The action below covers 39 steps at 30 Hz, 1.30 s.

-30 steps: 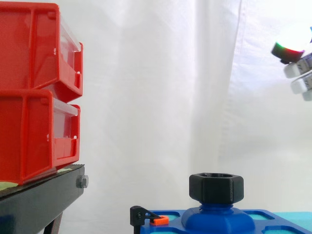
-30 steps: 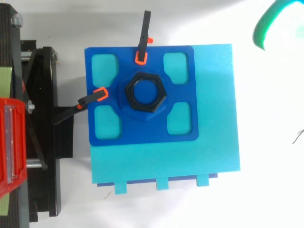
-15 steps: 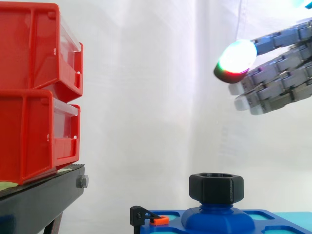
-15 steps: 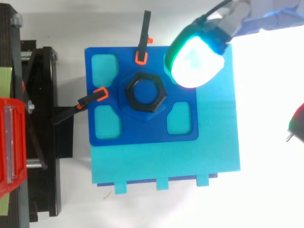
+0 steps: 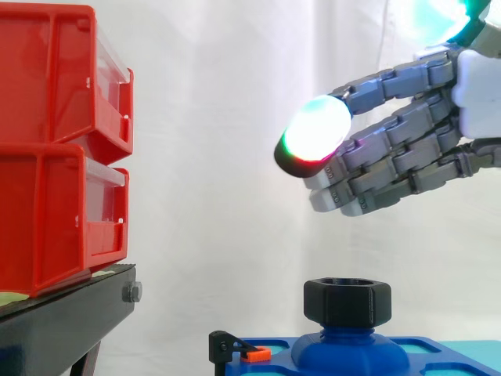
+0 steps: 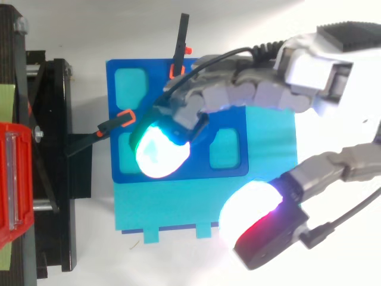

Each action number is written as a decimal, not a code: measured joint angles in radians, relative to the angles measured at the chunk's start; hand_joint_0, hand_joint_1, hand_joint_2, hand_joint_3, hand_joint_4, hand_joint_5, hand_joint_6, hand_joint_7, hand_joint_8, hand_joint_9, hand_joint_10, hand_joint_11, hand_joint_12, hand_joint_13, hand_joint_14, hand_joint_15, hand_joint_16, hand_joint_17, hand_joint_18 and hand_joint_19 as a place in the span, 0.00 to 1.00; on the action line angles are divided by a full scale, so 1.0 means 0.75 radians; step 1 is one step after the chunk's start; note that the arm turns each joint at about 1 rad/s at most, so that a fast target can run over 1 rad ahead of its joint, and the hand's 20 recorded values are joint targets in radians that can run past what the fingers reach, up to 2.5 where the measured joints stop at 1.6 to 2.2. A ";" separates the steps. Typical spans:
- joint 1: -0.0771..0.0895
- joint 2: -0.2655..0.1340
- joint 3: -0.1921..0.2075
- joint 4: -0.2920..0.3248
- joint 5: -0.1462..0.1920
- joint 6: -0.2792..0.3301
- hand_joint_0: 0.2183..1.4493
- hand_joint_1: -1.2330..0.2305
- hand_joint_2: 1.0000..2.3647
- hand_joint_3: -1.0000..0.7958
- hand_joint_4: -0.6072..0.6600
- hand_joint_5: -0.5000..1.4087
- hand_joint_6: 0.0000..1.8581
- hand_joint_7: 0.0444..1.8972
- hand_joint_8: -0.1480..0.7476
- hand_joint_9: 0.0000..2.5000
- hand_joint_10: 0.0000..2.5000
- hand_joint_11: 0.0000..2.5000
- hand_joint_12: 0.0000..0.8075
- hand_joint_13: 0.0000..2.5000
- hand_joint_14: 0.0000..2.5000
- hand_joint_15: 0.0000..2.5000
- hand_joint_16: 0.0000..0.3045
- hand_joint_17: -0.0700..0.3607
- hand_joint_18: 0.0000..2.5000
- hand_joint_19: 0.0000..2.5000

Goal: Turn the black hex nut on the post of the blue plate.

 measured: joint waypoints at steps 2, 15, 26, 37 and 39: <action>0.002 -0.029 0.031 0.000 -0.014 -0.024 0.21 0.50 0.00 0.28 0.61 0.15 0.27 0.38 0.46 0.16 0.00 0.00 0.47 0.07 0.00 0.00 0.19 0.46 0.05 0.02; 0.025 -0.092 0.079 0.021 -0.069 -0.172 0.20 0.50 0.00 0.28 0.62 0.15 0.27 0.39 0.45 0.16 0.00 0.00 0.47 0.07 0.00 0.00 0.19 0.46 0.05 0.03; 0.040 -0.093 0.080 0.021 -0.064 -0.333 0.21 0.52 0.00 0.28 0.62 0.15 0.27 0.40 0.45 0.15 0.00 0.00 0.47 0.05 0.00 0.00 0.19 0.46 0.02 0.04; 0.030 -0.111 0.080 0.015 -0.075 -0.492 0.21 0.52 0.00 0.28 0.62 0.15 0.27 0.40 0.44 0.13 0.00 0.00 0.47 0.03 0.00 0.00 0.19 0.47 0.01 0.03; 0.028 -0.112 0.080 0.013 -0.077 -0.542 0.21 0.52 0.00 0.28 0.62 0.15 0.27 0.40 0.45 0.13 0.00 0.00 0.47 0.03 0.00 0.00 0.19 0.47 0.01 0.03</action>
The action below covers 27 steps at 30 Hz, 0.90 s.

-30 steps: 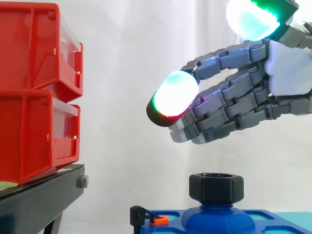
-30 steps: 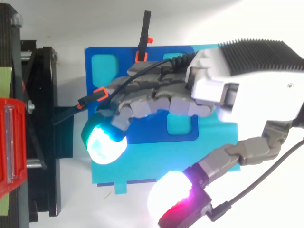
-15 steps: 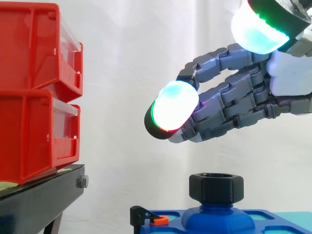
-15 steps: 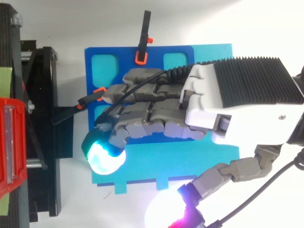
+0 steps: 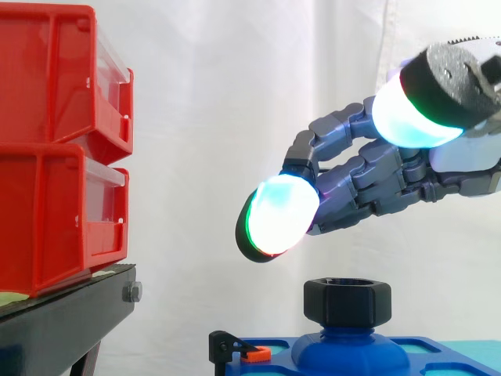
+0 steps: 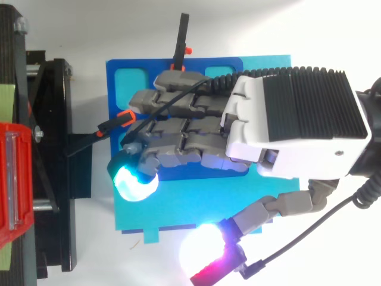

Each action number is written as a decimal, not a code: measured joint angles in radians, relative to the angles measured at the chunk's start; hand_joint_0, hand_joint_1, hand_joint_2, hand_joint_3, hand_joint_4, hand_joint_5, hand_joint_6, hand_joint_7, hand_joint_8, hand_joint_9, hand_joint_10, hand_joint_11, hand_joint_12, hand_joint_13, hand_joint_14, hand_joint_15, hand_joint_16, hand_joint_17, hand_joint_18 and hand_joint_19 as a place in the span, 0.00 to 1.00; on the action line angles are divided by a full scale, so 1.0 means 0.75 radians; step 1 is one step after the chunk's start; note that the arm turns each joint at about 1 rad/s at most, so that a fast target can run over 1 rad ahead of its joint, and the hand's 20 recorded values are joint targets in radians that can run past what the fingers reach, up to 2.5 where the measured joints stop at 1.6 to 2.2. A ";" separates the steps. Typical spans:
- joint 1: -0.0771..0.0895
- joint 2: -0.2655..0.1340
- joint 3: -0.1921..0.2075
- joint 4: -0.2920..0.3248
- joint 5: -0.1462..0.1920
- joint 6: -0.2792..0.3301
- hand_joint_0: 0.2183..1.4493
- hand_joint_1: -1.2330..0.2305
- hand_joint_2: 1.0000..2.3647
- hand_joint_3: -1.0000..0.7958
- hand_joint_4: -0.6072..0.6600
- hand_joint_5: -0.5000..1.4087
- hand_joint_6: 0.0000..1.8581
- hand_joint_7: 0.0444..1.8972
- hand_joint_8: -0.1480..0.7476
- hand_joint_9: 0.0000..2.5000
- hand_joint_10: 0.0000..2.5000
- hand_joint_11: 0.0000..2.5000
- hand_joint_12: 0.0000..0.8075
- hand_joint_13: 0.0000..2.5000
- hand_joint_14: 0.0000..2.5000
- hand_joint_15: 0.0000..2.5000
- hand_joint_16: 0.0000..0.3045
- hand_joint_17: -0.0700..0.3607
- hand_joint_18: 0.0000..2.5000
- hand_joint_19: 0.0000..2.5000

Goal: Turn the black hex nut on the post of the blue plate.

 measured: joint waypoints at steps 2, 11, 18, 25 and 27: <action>0.000 -0.001 0.000 0.000 -0.001 -0.038 0.21 0.52 0.00 0.28 0.62 0.15 0.27 0.40 0.44 0.13 0.00 0.00 0.47 0.03 0.00 0.00 0.19 0.47 0.01 0.03; 0.007 -0.010 0.001 0.002 0.005 -0.112 0.21 0.52 0.00 0.28 0.63 0.15 0.27 0.40 0.44 0.13 0.00 0.00 0.47 0.03 0.00 0.00 0.19 0.47 0.01 0.03; 0.004 -0.061 0.044 -0.013 -0.022 -0.121 0.21 0.52 0.00 0.28 0.63 0.15 0.27 0.40 0.45 0.13 0.00 0.00 0.47 0.03 0.00 0.00 0.19 0.47 0.01 0.03; 0.005 -0.068 0.057 -0.028 -0.042 -0.131 0.21 0.52 0.00 0.28 0.63 0.15 0.27 0.40 0.45 0.13 0.00 0.00 0.46 0.03 0.00 0.00 0.19 0.47 0.01 0.03; 0.003 -0.069 0.058 -0.027 -0.043 -0.132 0.21 0.52 0.00 0.28 0.63 0.15 0.27 0.40 0.45 0.13 0.00 0.00 0.46 0.03 0.00 0.00 0.19 0.47 0.00 0.03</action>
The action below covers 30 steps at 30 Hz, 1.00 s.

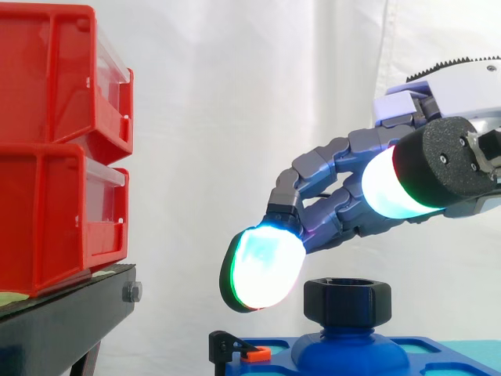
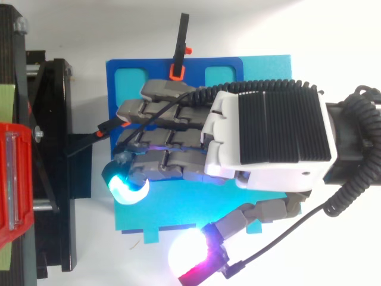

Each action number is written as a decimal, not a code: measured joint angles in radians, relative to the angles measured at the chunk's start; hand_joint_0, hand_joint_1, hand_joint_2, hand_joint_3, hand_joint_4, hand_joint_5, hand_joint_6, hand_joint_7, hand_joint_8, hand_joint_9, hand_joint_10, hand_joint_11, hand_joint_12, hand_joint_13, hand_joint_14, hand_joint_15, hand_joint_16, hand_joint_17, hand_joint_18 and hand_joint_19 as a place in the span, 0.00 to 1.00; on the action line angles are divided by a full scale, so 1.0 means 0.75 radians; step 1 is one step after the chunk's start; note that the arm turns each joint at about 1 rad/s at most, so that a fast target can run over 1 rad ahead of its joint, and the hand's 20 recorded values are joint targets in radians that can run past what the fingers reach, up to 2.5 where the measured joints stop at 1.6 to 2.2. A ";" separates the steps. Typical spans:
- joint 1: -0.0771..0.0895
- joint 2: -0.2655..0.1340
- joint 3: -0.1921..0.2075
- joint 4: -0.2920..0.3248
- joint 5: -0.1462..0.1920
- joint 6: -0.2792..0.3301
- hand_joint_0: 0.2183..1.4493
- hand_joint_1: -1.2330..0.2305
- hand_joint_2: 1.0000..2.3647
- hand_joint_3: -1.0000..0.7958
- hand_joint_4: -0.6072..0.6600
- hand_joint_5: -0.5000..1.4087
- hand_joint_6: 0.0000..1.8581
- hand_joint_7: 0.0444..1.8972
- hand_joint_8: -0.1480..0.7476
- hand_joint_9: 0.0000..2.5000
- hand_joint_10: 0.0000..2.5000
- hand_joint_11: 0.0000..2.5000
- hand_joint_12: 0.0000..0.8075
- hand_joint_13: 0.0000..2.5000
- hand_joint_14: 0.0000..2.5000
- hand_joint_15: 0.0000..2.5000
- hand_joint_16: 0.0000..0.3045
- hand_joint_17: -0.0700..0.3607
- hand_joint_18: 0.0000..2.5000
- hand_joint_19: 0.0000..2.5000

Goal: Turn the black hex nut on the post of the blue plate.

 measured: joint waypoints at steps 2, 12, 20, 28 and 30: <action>-0.001 -0.004 0.000 0.003 0.000 -0.001 0.21 0.52 0.00 0.28 0.63 0.15 0.27 0.40 0.45 0.13 0.00 0.00 0.46 0.03 0.00 0.00 0.19 0.47 0.00 0.03; -0.020 -0.018 0.001 0.000 -0.029 -0.035 0.21 0.52 0.00 0.28 0.63 0.16 0.27 0.40 0.45 0.13 0.00 0.00 0.46 0.03 0.00 0.00 0.19 0.46 0.01 0.04; -0.059 -0.018 0.026 -0.068 -0.119 -0.085 0.21 0.52 0.00 0.28 0.63 0.16 0.27 0.40 0.44 0.13 0.00 0.00 0.46 0.03 0.00 0.00 0.19 0.46 0.01 0.03; -0.098 -0.018 0.048 -0.122 -0.155 -0.114 0.21 0.52 0.00 0.28 0.63 0.16 0.27 0.40 0.45 0.13 0.00 0.00 0.46 0.03 0.00 0.00 0.19 0.46 0.01 0.04; -0.106 -0.018 0.048 -0.123 -0.168 -0.119 0.21 0.52 0.00 0.28 0.63 0.16 0.27 0.40 0.45 0.13 0.00 0.00 0.46 0.03 0.00 0.00 0.19 0.46 0.01 0.04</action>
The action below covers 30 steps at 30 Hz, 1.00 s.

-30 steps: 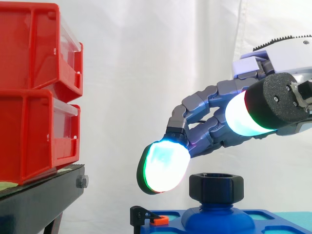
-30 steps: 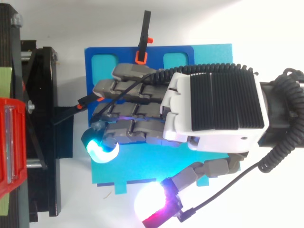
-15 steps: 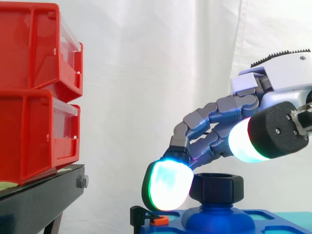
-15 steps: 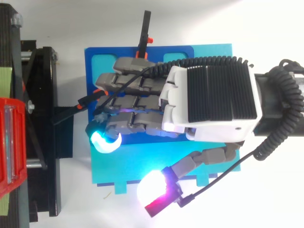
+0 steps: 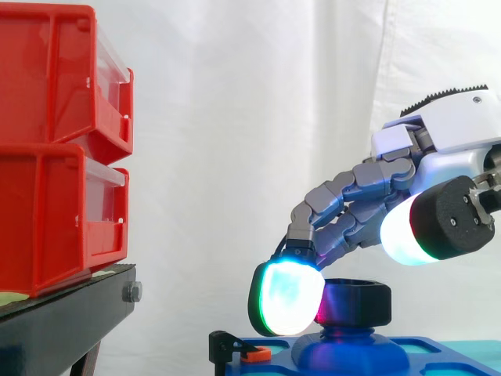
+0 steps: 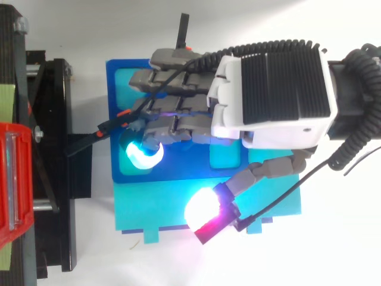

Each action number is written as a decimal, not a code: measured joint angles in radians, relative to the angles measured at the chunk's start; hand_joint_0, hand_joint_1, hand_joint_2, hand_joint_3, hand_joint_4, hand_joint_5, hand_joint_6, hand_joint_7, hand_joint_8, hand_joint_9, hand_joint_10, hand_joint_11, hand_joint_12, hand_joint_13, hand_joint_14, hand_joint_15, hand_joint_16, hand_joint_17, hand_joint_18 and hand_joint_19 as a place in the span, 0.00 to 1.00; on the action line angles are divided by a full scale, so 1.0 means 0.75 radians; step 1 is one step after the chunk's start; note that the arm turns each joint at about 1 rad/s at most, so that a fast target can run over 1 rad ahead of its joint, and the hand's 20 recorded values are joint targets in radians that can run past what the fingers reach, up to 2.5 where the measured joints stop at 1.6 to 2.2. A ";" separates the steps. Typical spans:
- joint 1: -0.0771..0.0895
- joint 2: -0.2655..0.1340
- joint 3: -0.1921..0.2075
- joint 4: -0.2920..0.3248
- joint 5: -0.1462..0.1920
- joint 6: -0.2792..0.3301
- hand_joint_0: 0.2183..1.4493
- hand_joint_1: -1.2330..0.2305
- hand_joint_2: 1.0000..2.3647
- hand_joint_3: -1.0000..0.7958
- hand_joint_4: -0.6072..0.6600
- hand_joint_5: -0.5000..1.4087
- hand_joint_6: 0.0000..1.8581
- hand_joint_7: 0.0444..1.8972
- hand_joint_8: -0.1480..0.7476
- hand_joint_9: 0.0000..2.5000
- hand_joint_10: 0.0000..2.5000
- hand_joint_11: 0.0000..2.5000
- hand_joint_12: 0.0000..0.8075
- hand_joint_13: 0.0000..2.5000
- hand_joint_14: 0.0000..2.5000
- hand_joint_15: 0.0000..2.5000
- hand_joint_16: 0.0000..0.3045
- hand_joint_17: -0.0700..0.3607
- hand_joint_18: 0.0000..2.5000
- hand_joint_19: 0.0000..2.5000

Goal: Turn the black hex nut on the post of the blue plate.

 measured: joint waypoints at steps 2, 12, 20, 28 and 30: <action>-0.008 0.000 0.000 0.000 -0.013 -0.005 0.21 0.52 0.00 0.28 0.63 0.16 0.27 0.40 0.45 0.13 0.00 0.00 0.46 0.03 0.00 0.00 0.19 0.46 0.01 0.03; -0.042 0.000 0.000 0.010 -0.045 -0.030 0.21 0.52 0.00 0.28 0.63 0.16 0.27 0.40 0.45 0.13 0.00 0.00 0.46 0.03 0.00 0.00 0.19 0.46 0.01 0.04; -0.072 0.000 0.001 0.011 -0.075 -0.054 0.21 0.51 0.00 0.28 0.63 0.16 0.27 0.40 0.45 0.13 0.00 0.00 0.46 0.03 0.00 0.00 0.19 0.46 0.01 0.04; -0.116 0.000 0.001 0.012 -0.123 -0.070 0.22 0.51 0.00 0.28 0.63 0.16 0.27 0.40 0.45 0.13 0.00 0.00 0.46 0.03 0.00 0.00 0.19 0.46 0.01 0.04; -0.128 0.000 0.001 0.012 -0.137 -0.073 0.22 0.51 0.00 0.28 0.63 0.16 0.27 0.40 0.45 0.13 0.00 0.00 0.46 0.03 0.00 0.00 0.19 0.46 0.01 0.04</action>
